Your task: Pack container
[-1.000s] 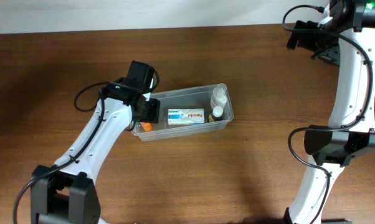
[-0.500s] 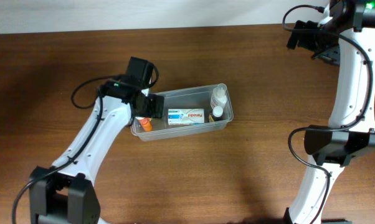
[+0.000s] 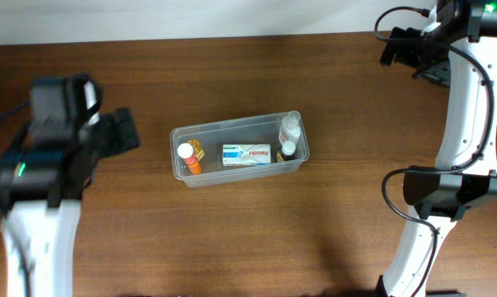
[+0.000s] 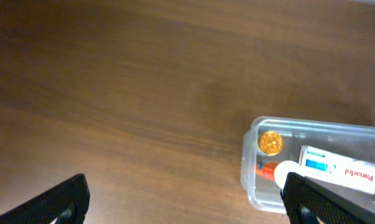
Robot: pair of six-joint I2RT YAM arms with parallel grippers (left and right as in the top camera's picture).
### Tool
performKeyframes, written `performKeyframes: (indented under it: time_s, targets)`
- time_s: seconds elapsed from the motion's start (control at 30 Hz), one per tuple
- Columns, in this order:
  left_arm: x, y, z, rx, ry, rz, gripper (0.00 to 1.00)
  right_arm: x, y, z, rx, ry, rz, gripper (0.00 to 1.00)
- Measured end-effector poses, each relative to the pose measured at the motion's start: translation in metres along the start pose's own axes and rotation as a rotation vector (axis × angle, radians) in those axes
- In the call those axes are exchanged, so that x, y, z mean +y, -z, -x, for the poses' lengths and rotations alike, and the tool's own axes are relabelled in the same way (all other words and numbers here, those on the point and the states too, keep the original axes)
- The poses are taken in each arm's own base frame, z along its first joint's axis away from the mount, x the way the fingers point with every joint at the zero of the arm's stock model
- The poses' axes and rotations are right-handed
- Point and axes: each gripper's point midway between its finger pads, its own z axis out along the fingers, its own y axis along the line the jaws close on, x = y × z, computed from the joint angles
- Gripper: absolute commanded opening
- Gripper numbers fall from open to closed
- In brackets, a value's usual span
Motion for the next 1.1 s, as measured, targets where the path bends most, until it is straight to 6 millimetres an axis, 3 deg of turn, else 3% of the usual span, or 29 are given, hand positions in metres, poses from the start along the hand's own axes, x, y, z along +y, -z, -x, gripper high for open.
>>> performKeyframes:
  time_s: [0.1, 0.13, 0.17, 0.43, 0.63, 1.1]
  targets:
    - [0.02, 0.022, -0.025, -0.053, 0.071, 0.045, 0.99, 0.0, 0.0, 0.0, 0.0, 0.0, 0.0, 0.98]
    - [0.022, 0.022, -0.032, -0.059, 0.09, 0.046, 0.99, 0.0, 0.0, 0.0, 0.001, 0.0, 0.0, 0.98]
    - [0.026, 0.02, -0.054, -0.045, 0.123, 0.049, 1.0, 0.0, 0.0, 0.0, 0.0, 0.0, 0.0, 0.98]
    - [0.029, 0.023, -0.122, -0.135, 0.231, -0.044, 0.99, 0.0, 0.0, 0.0, 0.0, 0.0, 0.0, 0.98]
    - [0.028, 0.01, -0.142, -0.101, 0.24, -0.049, 0.99, 0.0, 0.0, 0.0, 0.001, 0.0, 0.0, 0.98]
    - [0.027, 0.007, -0.153, -0.053, 0.228, -0.05, 0.99, 0.0, 0.0, 0.0, 0.0, 0.0, 0.0, 0.98]
